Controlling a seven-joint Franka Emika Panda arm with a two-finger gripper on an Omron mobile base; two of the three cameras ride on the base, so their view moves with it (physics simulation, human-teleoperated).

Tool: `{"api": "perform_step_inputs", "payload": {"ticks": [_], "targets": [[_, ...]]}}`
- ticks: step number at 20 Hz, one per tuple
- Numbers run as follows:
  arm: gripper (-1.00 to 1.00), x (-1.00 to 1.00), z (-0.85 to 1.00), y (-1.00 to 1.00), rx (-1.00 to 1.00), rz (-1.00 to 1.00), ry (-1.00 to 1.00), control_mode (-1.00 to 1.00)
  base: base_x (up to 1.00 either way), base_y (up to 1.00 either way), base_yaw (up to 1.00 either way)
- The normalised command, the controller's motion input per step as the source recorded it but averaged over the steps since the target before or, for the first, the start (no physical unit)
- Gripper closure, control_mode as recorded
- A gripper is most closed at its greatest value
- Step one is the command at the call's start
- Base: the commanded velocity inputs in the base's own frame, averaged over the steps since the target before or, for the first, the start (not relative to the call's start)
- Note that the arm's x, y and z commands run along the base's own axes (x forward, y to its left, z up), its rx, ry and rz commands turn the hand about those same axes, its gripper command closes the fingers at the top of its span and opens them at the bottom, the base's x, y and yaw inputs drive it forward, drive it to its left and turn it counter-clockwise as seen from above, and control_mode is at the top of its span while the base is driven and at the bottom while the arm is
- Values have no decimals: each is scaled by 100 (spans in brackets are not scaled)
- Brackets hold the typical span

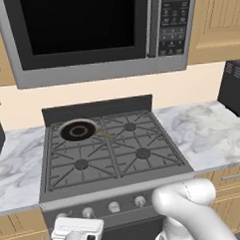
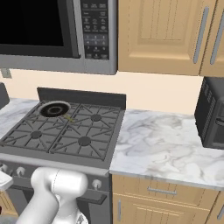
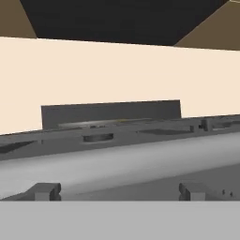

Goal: Turn on the rear left burner of the stove.

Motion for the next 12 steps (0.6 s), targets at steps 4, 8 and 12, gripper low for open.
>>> {"api": "perform_step_inputs", "payload": {"ticks": [4, 8, 12], "targets": [[-100, 0, -40, 0, 0, 0, 0, -100, 0, 0, 0], [-100, 0, -40, 0, 0, 0, 0, -100, 0, 0, 0], [-100, 0, -23, 0, 0, 0, 2, -100, 0, 0, 0]]}}
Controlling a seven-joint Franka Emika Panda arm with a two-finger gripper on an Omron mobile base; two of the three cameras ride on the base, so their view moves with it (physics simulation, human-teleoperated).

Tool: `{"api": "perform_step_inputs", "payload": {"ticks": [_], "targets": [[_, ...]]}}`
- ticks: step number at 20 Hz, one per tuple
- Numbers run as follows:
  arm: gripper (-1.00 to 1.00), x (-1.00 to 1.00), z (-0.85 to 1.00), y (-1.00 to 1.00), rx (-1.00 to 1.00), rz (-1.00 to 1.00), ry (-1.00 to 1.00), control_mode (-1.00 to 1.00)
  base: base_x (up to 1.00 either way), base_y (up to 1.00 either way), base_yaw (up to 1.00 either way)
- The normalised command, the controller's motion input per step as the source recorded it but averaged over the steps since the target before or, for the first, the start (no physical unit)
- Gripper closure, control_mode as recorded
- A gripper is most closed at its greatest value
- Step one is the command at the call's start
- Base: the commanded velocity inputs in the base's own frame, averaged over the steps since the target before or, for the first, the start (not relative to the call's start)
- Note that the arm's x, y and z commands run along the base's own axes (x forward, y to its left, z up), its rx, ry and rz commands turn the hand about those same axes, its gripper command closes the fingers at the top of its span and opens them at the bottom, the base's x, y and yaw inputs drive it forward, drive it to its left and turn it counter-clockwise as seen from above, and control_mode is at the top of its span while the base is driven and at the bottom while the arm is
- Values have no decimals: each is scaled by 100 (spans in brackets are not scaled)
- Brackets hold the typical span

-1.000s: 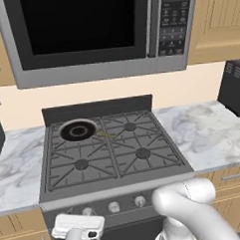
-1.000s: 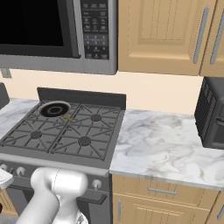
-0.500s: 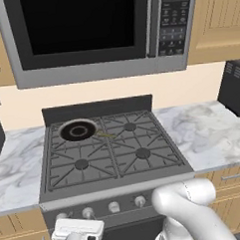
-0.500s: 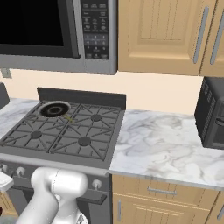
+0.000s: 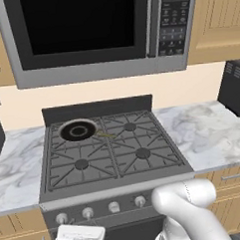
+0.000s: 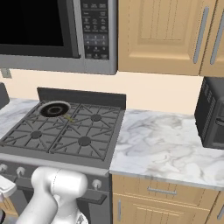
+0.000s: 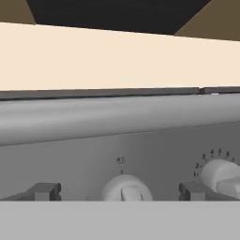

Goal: Turn on the rear left burner of the stove.

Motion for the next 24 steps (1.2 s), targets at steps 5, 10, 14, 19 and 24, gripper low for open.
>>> {"api": "perform_step_inputs", "payload": {"ticks": [5, 10, 14, 19, 24], "targets": [[-100, 8, -20, 0, 0, 0, 4, -100, 0, 0, 0], [-100, 17, -21, -12, 0, 3, 10, -100, 0, 0, 0], [-100, 12, -23, -13, 0, 8, 8, -100, 0, 0, 0], [-100, 13, -17, -5, 0, 9, 9, -100, 0, 0, 0], [-100, 20, 0, 0, 0, 6, 7, -100, 0, 0, 0]]}}
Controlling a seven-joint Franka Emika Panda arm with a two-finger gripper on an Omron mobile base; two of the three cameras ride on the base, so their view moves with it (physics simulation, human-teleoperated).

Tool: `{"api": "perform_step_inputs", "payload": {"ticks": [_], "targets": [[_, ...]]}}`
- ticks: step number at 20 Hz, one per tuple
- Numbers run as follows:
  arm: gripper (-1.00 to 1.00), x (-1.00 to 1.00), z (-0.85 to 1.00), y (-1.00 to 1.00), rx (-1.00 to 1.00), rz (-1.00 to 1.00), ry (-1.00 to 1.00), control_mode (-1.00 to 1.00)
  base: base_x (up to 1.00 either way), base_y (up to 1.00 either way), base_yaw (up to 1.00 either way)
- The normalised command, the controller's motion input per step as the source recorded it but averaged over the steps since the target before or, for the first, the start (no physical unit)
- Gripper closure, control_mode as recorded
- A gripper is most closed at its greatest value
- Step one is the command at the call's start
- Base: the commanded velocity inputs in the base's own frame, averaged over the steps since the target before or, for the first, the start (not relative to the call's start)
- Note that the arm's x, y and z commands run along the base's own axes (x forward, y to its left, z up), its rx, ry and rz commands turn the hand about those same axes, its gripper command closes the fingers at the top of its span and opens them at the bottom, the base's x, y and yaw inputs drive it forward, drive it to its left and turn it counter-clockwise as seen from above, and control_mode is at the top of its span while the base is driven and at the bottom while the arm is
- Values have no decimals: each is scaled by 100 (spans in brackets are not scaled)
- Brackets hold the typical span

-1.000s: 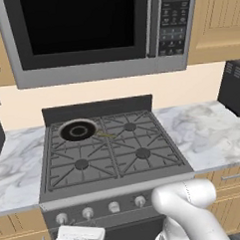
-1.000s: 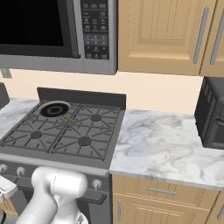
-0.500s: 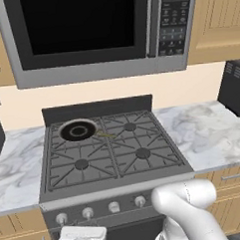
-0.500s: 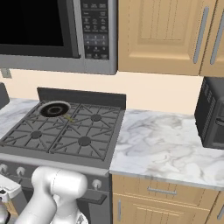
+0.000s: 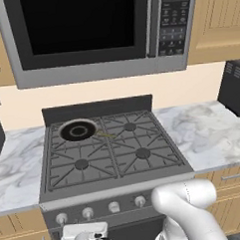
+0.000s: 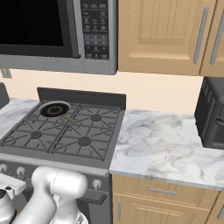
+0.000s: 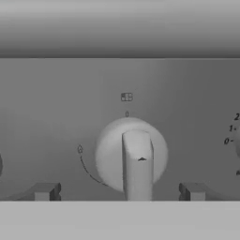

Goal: Turn on the rear left burner of the stove.

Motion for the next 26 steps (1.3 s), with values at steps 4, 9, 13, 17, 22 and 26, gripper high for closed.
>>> {"api": "perform_step_inputs", "payload": {"ticks": [4, 9, 13, 17, 22, 26], "targets": [[-100, 22, -1, 0, 0, 3, 2, -100, 0, 0, 0], [-100, 20, -8, 0, 0, 1, 0, -100, 0, 0, 0], [-100, 21, -5, 0, 0, 0, 3, -100, 0, 0, 0], [100, 20, -1, 0, 0, 0, 7, -100, 0, 0, 0], [100, 0, 0, 0, 0, 0, 1, -100, 0, 0, 0], [100, 0, 0, 0, 0, 0, 3, -100, 0, 0, 0]]}}
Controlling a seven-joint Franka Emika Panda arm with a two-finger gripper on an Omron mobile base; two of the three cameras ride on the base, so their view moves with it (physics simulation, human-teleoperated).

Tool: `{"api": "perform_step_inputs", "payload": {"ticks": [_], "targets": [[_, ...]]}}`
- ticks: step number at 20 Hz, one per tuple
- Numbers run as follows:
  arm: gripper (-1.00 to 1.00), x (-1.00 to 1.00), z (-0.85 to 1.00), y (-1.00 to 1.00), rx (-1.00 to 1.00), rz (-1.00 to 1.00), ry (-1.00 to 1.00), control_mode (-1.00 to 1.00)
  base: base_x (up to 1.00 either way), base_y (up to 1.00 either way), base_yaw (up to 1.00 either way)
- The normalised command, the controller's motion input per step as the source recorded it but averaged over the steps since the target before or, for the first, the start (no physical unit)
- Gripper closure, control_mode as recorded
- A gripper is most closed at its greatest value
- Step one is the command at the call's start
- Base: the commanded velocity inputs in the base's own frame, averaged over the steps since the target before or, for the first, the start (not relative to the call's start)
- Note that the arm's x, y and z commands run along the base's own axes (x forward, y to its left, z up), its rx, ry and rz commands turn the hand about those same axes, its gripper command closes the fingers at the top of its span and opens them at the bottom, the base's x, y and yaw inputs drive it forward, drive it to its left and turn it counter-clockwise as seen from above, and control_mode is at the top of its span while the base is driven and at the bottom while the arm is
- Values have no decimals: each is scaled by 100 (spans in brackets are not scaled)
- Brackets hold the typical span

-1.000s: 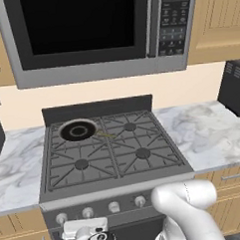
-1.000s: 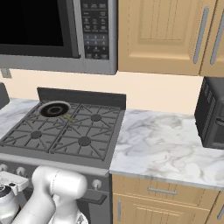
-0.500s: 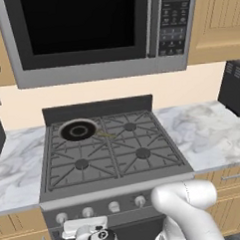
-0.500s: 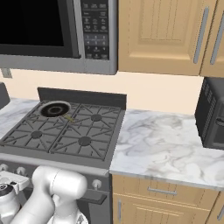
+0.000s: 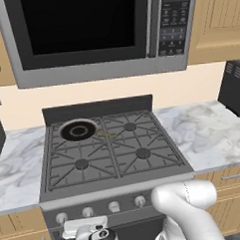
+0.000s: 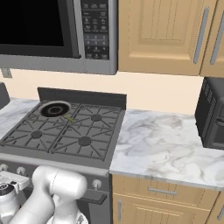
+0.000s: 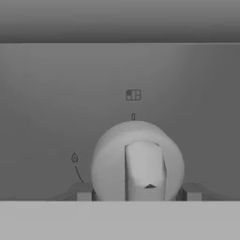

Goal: Turn on the rear left burner of the stove.

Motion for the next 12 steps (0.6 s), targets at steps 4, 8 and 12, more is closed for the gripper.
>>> {"api": "perform_step_inputs", "payload": {"ticks": [4, 8, 12], "targets": [[100, 0, 3, 0, -1, 3, 2, -100, 0, 0, 0], [100, 0, 16, 9, -10, 1, 9, -100, 0, 0, 0], [100, 0, 12, 21, -16, 0, 15, -100, 0, 0, 0]]}}
